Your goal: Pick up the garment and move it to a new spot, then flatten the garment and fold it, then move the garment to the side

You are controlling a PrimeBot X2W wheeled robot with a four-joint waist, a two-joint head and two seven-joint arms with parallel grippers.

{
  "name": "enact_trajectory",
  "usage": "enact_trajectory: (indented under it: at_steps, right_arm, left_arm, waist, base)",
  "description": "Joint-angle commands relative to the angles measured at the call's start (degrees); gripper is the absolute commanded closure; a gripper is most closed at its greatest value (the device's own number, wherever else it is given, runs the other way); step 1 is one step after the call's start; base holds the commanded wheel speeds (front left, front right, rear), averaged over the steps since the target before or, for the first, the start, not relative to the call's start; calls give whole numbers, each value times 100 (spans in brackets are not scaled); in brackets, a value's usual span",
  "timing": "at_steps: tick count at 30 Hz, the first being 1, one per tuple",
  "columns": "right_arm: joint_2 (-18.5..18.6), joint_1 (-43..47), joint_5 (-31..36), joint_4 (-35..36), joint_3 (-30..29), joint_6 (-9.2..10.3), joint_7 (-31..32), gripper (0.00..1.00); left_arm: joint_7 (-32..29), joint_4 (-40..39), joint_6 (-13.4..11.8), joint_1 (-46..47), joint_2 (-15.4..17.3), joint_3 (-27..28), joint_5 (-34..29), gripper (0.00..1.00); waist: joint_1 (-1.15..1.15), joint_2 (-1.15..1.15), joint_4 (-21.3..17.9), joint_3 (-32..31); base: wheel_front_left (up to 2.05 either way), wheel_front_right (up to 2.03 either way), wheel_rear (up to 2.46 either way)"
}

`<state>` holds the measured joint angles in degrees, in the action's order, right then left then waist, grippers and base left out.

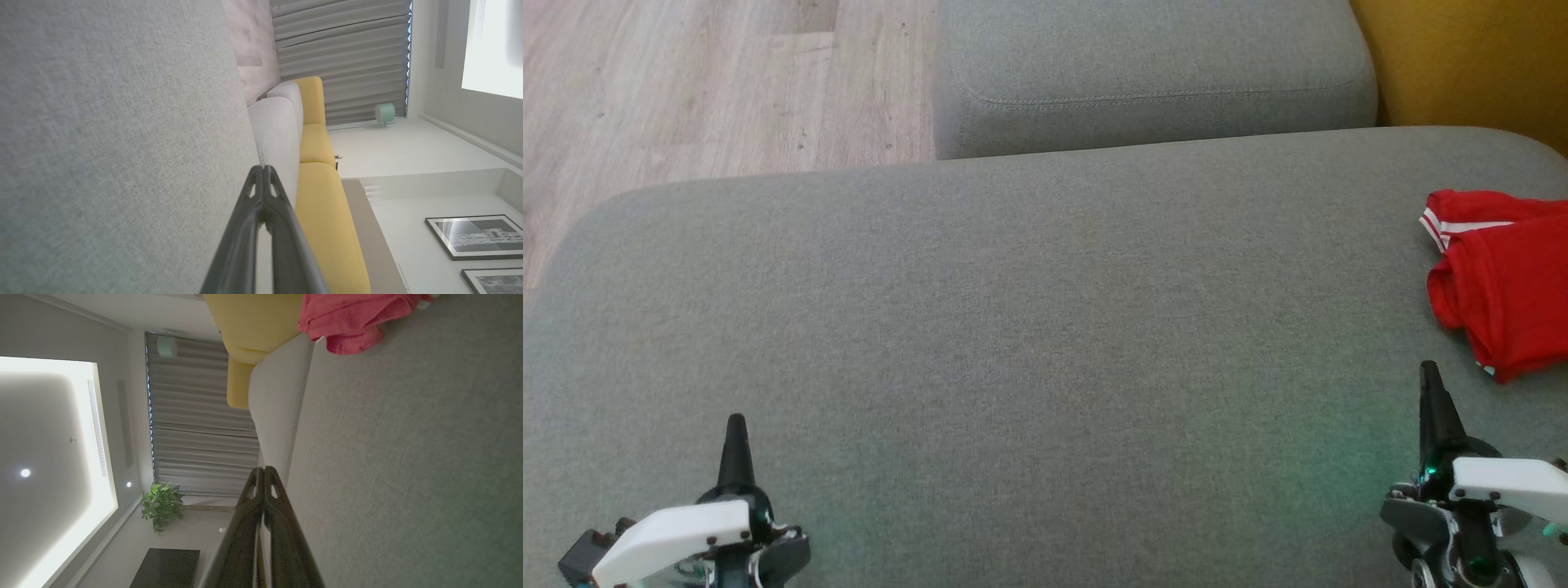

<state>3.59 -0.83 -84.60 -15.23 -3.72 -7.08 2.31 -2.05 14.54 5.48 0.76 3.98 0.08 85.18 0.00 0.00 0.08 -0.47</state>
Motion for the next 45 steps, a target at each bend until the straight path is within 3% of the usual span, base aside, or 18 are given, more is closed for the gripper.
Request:
enact_trajectory:
  at_steps: [1, 12, 45]
  right_arm:
    - [101, -332, -163, 169, 79, -37, 39, 100]
    - [97, -513, -940, 136, -45, -41, 227, 100]
    - [42, -521, -886, 130, -125, -41, 293, 100]
  left_arm:
    - [-56, -151, 62, 328, 71, 216, 145, 100]
    - [-249, -62, 199, 520, 62, 402, 887, 100]
    - [-315, -57, 201, 529, 6, 484, 832, 100]
  waist:
    - [0, 0, 0, 4]
    - [0, 0, -7, 65]
    - [0, 0, -8, 65]
  base:
    - [0, 0, 0]
    - [0, 0, 0]
    - [0, 0, 0]
